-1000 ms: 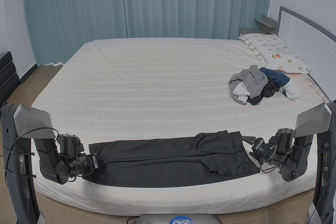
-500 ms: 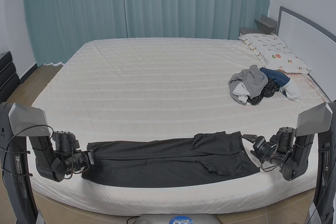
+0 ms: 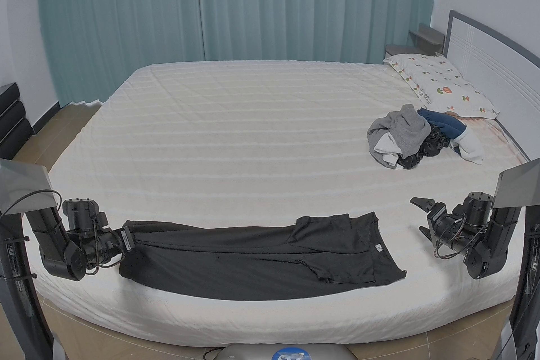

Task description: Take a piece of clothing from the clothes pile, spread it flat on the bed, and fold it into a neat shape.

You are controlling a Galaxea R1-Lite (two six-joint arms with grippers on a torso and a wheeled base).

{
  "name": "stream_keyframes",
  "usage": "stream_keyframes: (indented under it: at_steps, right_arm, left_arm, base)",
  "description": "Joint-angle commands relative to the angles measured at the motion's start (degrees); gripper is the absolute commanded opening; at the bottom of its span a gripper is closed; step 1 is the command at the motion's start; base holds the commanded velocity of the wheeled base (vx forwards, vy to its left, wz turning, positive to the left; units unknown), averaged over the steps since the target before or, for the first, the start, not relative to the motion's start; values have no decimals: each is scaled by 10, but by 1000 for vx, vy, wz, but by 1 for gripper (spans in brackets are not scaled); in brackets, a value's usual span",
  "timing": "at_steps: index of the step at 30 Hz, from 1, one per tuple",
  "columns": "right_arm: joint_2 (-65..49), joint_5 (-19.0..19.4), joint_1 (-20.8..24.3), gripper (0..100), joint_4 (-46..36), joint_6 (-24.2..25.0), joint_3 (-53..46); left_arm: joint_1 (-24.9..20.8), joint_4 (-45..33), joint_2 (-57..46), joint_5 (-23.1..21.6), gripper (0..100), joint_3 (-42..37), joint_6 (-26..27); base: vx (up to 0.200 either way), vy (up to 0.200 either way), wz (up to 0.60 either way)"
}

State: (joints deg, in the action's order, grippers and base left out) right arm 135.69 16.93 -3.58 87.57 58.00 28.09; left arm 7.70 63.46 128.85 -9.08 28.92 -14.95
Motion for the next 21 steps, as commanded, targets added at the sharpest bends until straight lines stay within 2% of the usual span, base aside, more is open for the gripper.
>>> stream_keyframes:
  at_steps: [1,4,8,9,11,20,21]
  right_arm:
    - [16,1,-4,100,-3,-1,11]
    - [25,1,-5,100,-5,-1,15]
    - [34,0,-3,100,-5,-1,17]
    - [34,1,-3,100,-5,-1,17]
    - [35,1,-3,100,-5,-1,16]
    - [36,0,-1,100,-5,-3,16]
    - [36,0,-1,100,-5,-3,16]
  left_arm:
    - [27,-39,-41,-19,0,18,-1]
    - [42,-72,-62,-45,0,27,-1]
    - [49,-90,-67,-47,0,43,-10]
    - [49,-93,-66,-47,0,54,-26]
    - [45,-99,-64,-47,0,56,-44]
    - [17,-100,-48,-48,0,54,-60]
    - [17,-100,-48,-48,0,54,-60]
  base:
    - [0,0,0]
    - [0,0,0]
    - [0,0,0]
    - [0,0,0]
    - [0,0,0]
    - [0,0,0]
    - [-200,0,0]
